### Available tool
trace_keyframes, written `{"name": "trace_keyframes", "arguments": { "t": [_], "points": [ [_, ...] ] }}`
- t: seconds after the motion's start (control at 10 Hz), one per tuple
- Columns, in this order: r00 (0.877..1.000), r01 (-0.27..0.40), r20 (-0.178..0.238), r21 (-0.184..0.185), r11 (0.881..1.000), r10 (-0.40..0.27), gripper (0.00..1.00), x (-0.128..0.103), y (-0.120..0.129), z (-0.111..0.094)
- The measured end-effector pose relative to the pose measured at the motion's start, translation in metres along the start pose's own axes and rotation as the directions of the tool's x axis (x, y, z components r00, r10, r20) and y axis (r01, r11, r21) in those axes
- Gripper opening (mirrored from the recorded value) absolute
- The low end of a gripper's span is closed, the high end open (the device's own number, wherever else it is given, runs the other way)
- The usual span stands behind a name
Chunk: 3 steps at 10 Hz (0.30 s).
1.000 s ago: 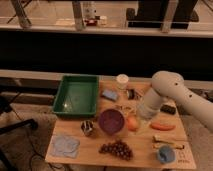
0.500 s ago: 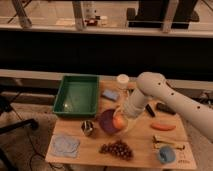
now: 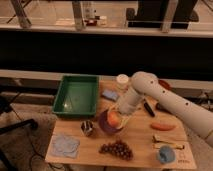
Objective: Place apple in purple bowl
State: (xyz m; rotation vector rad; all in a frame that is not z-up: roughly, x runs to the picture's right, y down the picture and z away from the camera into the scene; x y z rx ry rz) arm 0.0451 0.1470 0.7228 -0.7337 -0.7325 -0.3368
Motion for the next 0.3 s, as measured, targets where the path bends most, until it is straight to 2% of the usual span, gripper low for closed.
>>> {"name": "trace_keyframes", "arguments": {
  "t": [0.3],
  "points": [
    [0.999,0.044,0.02,0.019,0.999,-0.044,0.0,-0.0095,-0.0186,0.0047]
  ]
}}
